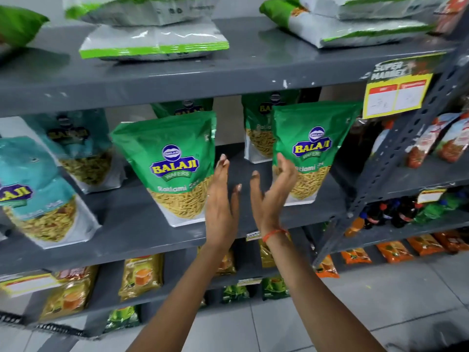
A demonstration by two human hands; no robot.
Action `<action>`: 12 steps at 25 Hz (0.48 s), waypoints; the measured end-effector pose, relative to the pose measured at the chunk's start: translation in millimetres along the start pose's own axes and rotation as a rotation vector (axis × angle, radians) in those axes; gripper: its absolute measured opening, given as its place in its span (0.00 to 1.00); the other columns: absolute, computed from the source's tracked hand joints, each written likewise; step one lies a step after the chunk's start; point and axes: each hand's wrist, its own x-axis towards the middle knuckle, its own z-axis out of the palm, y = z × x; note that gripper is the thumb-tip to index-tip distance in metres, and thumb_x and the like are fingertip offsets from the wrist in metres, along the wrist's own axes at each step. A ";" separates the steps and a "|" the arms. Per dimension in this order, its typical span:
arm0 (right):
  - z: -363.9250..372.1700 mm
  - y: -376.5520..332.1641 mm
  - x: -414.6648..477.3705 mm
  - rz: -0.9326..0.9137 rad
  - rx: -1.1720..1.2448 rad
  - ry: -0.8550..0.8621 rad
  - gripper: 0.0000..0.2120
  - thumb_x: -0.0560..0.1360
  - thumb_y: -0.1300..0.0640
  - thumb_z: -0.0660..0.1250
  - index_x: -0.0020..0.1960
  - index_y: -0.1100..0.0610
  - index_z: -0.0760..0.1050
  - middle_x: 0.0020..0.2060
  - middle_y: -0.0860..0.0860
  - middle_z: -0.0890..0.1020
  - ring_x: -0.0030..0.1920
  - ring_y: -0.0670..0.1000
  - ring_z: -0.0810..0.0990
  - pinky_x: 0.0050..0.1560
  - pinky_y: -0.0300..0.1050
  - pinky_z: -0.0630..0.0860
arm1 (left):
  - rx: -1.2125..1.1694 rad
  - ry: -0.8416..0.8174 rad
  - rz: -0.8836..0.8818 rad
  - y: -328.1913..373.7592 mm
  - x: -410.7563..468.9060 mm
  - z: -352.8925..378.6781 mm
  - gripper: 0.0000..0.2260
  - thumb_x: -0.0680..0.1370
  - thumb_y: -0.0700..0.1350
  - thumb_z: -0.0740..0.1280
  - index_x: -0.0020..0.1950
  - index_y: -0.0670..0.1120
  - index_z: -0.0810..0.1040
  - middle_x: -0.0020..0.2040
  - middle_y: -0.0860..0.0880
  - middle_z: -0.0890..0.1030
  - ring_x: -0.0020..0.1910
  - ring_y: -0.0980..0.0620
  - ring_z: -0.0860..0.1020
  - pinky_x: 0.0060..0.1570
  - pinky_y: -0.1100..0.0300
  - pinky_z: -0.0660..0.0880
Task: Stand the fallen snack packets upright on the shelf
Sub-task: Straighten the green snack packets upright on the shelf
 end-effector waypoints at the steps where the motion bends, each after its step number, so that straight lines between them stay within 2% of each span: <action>1: 15.1 -7.6 -6.3 0.016 0.037 -0.053 0.24 0.73 0.59 0.65 0.66 0.64 0.65 0.61 0.61 0.71 0.63 0.58 0.71 0.65 0.48 0.69 | 0.047 0.020 0.022 -6.8 -0.4 -12.8 0.26 0.80 0.41 0.60 0.75 0.46 0.52 0.75 0.49 0.57 0.76 0.56 0.54 0.74 0.59 0.56; 3: 46.0 -20.3 -24.3 0.065 0.095 -0.169 0.22 0.74 0.62 0.66 0.66 0.65 0.66 0.61 0.62 0.71 0.62 0.58 0.72 0.64 0.52 0.71 | 0.181 0.054 0.007 -25.8 -2.0 -39.5 0.29 0.79 0.40 0.60 0.75 0.44 0.48 0.75 0.46 0.53 0.76 0.56 0.49 0.75 0.51 0.52; 4: 59.3 -22.8 -33.3 0.101 0.103 -0.234 0.23 0.74 0.62 0.66 0.67 0.66 0.65 0.62 0.62 0.71 0.64 0.58 0.71 0.65 0.52 0.70 | 0.244 0.076 -0.010 -38.5 -3.4 -52.6 0.30 0.79 0.41 0.60 0.75 0.43 0.47 0.75 0.45 0.52 0.76 0.55 0.47 0.75 0.51 0.49; 6: 79.6 -22.6 -49.1 0.214 0.098 -0.350 0.26 0.75 0.57 0.65 0.70 0.64 0.62 0.66 0.60 0.69 0.68 0.56 0.67 0.68 0.48 0.66 | 0.258 0.110 -0.104 -68.8 -8.0 -78.5 0.33 0.78 0.46 0.62 0.76 0.44 0.44 0.76 0.46 0.48 0.76 0.54 0.45 0.76 0.57 0.45; 8: 90.0 -14.7 -61.9 0.330 0.131 -0.408 0.26 0.77 0.54 0.65 0.71 0.60 0.62 0.67 0.58 0.69 0.69 0.55 0.67 0.67 0.42 0.64 | 0.041 0.074 -0.366 -97.8 -12.0 -101.0 0.38 0.76 0.50 0.66 0.76 0.47 0.44 0.76 0.52 0.49 0.76 0.58 0.48 0.73 0.67 0.48; 9: 91.6 -8.3 -66.8 0.365 0.173 -0.416 0.23 0.77 0.53 0.64 0.69 0.59 0.65 0.65 0.58 0.72 0.67 0.55 0.70 0.66 0.44 0.67 | -0.097 0.013 -0.508 -113.0 -14.0 -107.9 0.40 0.74 0.49 0.68 0.76 0.47 0.46 0.75 0.54 0.54 0.74 0.59 0.54 0.71 0.68 0.54; 10: 92.0 -2.9 -70.7 0.403 0.224 -0.429 0.20 0.77 0.52 0.64 0.67 0.56 0.67 0.63 0.57 0.75 0.64 0.54 0.74 0.64 0.48 0.72 | -0.200 -0.084 -0.619 -126.3 -16.0 -111.8 0.38 0.73 0.47 0.70 0.76 0.47 0.51 0.73 0.53 0.62 0.71 0.57 0.62 0.68 0.63 0.62; 11: 93.1 0.1 -73.7 0.445 0.274 -0.452 0.18 0.76 0.51 0.64 0.64 0.53 0.69 0.60 0.54 0.78 0.61 0.52 0.77 0.60 0.50 0.77 | -0.244 -0.185 -0.676 -138.2 -18.0 -113.9 0.33 0.73 0.45 0.71 0.74 0.45 0.59 0.68 0.49 0.71 0.65 0.53 0.70 0.64 0.57 0.69; 12: 93.0 3.9 -75.4 0.469 0.299 -0.471 0.16 0.76 0.49 0.64 0.62 0.49 0.70 0.57 0.51 0.80 0.58 0.50 0.80 0.54 0.47 0.80 | -0.255 -0.244 -0.697 -146.6 -20.7 -112.6 0.26 0.73 0.43 0.71 0.68 0.42 0.66 0.62 0.45 0.77 0.57 0.50 0.75 0.57 0.52 0.74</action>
